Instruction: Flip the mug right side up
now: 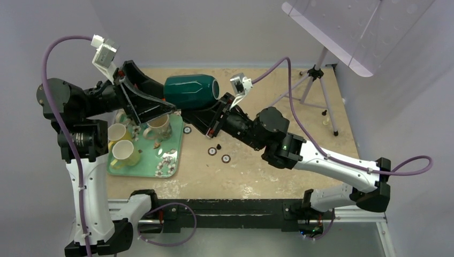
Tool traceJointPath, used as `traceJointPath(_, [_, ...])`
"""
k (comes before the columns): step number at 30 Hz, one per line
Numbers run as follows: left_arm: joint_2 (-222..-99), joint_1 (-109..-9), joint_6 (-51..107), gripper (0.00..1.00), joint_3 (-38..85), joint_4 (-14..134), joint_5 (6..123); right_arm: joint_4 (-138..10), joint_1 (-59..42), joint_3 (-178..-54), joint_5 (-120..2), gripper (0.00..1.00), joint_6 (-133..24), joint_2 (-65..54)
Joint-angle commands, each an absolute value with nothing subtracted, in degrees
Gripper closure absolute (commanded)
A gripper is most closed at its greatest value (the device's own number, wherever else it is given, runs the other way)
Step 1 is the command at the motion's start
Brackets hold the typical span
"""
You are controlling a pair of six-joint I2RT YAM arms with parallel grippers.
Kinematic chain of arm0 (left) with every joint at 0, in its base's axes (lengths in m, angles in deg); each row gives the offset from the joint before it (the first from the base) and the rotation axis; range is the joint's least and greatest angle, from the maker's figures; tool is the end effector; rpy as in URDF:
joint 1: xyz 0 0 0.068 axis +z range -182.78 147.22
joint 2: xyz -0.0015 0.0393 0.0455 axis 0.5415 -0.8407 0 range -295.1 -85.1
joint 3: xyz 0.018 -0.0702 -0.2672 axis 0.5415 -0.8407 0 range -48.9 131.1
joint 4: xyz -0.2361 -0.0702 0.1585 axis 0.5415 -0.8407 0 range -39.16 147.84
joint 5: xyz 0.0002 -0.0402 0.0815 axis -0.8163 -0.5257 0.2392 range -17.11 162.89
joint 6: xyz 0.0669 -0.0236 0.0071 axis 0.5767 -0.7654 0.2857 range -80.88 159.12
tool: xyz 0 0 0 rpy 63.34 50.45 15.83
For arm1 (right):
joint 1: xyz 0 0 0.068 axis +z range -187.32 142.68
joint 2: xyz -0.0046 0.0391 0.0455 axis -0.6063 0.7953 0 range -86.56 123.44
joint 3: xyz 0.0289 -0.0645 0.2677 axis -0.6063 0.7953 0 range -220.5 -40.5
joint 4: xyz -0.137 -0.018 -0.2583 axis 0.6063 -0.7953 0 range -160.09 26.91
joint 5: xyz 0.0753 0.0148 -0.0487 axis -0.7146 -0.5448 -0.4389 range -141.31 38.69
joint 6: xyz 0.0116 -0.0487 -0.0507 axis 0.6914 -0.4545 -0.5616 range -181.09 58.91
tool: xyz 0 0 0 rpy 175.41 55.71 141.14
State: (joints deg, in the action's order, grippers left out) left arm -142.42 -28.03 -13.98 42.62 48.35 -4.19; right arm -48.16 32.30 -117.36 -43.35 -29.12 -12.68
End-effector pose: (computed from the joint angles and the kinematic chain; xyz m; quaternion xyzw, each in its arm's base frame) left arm 0.1550 -0.0445 0.5817 0.2551 0.6230 -0.5763 0.4633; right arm 0.1282 0.3215 0.4862 -0.1363 0.5737 0.5992 0.5416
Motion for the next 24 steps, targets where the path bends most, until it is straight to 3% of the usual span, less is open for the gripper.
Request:
traceJointPath(1, [-142.64, -28.87, -18.58, 0.28, 42.06, 53.28, -3.9, -40.25, 32.52, -122.37, -48.66, 1.0, -30.07, -13.07])
traceJointPath(4, [-142.07, -29.75, -24.72, 0.47, 40.1, 59.89, -3.76, -41.01, 31.28, -124.27, -52.69, 1.0, -28.9, -10.14])
traceJointPath(8, [-141.72, -29.93, -35.58, 0.95, 37.59, 73.57, -2.86, -41.56, 28.12, -123.62, -57.83, 1.0, -24.36, -6.34])
traceJointPath(9, [-141.56, -29.93, -34.97, 1.0, 37.57, 72.47, -3.11, -41.88, 27.19, -122.65, -58.64, 1.0, -23.28, -6.17])
traceJointPath(10, [-141.35, -29.91, -32.43, 1.0, 37.81, 68.62, -3.52, -43.07, 26.42, -121.55, -58.44, 0.9, -22.52, -6.19])
traceJointPath(11, [-141.24, -29.84, -26.01, 1.0, 38.92, 60.89, -3.85, -45.28, 25.75, -120.58, -57.47, 0.69, -22.09, -6.6])
traceJointPath(12, [-141.72, -29.65, -14.58, 1.0, 41.62, 43.8, -3.42, -47.86, 25.17, -119.68, -56.26, 0.44, -22.12, -7.12])
traceJointPath(13, [-143.06, -29.5, 0.57, 1.0, 46.44, 23.71, -0.65, -51.78, 24.68, -118.96, -54.06, 0.12, -22.46, -7.71])
traceJointPath(14, [-145.09, -29.56, 17.36, 1.0, 51.53, 5.45, 5.12, -56.05, 24.5, -118.4, -51.97, 0.03, -22.93, -8.38])
traceJointPath(16, [-148.37, -30.04, 38.26, 1.0, 57.15, -13.42, 20.15, -63.54, 24.3, -117.01, -47.72, 0.02, -24.0, -9.9])
traceJointPath(18, [-149.8, -30.05, 51.63, 1.0, 56.61, -21.24, 35.73, -69.91, 24.2, -114.69, -44.94, 0.02, -24.21, -11.49])
traceJointPath(24, [-145.04, -34.89, 72.85, 1.0, 36.99, -29.1, 48.99, -78.2, 24.09, -103.83, -36.47, 0.02, -20.71, -18.34])
